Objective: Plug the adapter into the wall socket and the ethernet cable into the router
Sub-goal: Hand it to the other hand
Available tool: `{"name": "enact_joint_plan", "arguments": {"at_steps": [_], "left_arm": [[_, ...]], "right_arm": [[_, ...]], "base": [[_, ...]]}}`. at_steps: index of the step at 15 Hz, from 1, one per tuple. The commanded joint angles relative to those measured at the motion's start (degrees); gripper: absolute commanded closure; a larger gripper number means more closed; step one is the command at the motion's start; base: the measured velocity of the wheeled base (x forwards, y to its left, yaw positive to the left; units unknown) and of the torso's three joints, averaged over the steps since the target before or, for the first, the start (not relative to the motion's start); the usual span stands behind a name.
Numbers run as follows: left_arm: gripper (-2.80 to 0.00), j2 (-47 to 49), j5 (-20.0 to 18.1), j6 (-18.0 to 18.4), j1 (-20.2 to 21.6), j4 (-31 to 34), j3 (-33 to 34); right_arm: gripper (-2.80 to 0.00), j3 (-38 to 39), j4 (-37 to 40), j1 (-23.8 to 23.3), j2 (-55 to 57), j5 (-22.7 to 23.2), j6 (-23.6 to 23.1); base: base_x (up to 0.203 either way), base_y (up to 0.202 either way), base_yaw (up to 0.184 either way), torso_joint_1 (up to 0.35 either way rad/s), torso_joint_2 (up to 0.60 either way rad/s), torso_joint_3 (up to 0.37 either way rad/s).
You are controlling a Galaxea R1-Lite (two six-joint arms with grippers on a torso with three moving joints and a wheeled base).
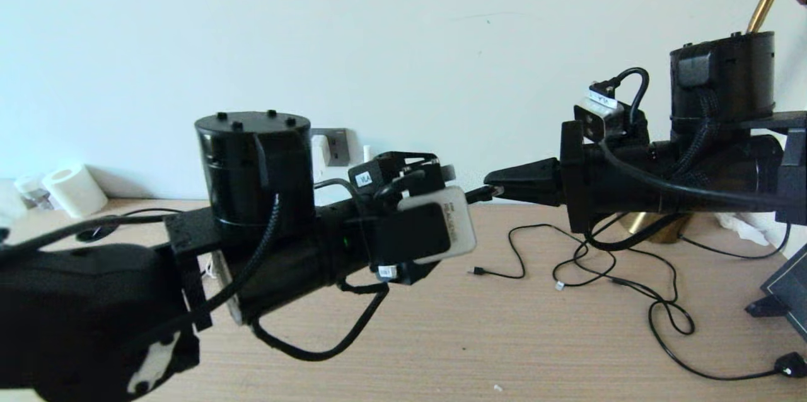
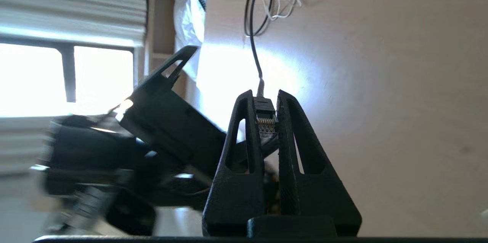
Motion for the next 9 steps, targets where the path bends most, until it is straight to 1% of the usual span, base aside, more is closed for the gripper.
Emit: {"name": "enact_joint_plan", "arguments": {"at_steps": [1,3,4,6,7,9], "left_arm": [[-2.8,2.0,-0.6,1.35,0.04,-8.5,2.81],[-2.8,3.59,-1.61,2.83,0.04,-15.98,4.42],[-2.8,3.94,-2.02,3.95,0.05,-17.67,4.38],[-2.8,5.27,-3.74,4.23,0.05,-23.06,4.19],[-2.8,6.02,-6.29,4.22,0.05,-26.02,4.27],[-2.8,6.41,-12.37,4.26,0.24,-27.9,4.58]], "right_arm": [[0.0,-0.44,0.15,0.07,-0.83,0.39,2.28],[0.0,-0.57,0.09,0.04,-1.03,2.37,6.67],[0.0,-0.64,-0.03,0.07,-1.12,3.81,8.73],[0.0,-1.22,-0.16,0.06,-1.1,6.26,13.2],[0.0,-1.27,-0.16,-0.01,-1.01,6.73,13.84],[0.0,-1.42,-0.16,-0.01,-0.8,6.73,14.02]], "base": [[0.0,0.0,0.0,0.0,0.0,0.0],[0.0,0.0,0.0,0.0,0.0,0.0],[0.0,0.0,0.0,0.0,0.0,0.0],[0.0,0.0,0.0,0.0,0.0,0.0],[0.0,0.0,0.0,0.0,0.0,0.0],[0.0,0.0,0.0,0.0,0.0,0.0]]}}
